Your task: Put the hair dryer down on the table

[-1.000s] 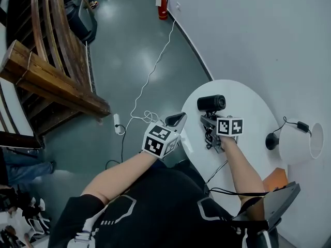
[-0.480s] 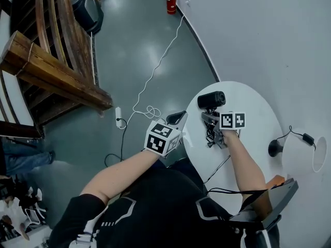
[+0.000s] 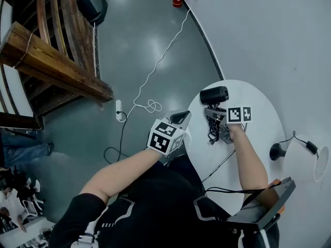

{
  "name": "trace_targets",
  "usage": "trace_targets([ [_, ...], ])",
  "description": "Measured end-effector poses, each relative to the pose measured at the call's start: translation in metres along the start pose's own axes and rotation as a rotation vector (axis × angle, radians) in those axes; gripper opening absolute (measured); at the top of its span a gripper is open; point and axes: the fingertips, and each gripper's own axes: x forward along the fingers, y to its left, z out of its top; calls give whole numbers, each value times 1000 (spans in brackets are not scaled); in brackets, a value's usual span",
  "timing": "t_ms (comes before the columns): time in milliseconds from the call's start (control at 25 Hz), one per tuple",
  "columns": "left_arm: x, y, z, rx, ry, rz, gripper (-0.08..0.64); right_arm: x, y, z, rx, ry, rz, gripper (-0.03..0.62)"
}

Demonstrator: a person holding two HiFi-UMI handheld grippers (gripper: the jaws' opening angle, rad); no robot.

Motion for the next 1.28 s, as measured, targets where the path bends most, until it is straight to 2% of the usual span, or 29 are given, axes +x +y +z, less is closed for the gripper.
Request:
trace_targets([
  [200, -1, -4, -2, 41, 15, -5, 6, 1, -4, 0, 21, 45, 37, 281],
  [520, -8, -9, 2, 86, 31, -17, 6, -1, -10, 0, 23, 94, 40, 281],
  [720, -7, -13, 0, 97, 39, -29, 6, -1, -14, -1, -42, 173, 3, 281],
  [1040, -13, -12, 0, 109, 44, -40, 6, -1, -13, -3, -73, 244, -36, 282],
  [1280, -20, -11, 4, 112, 41, -54, 6, -6, -21, -3, -130, 267, -142, 288],
])
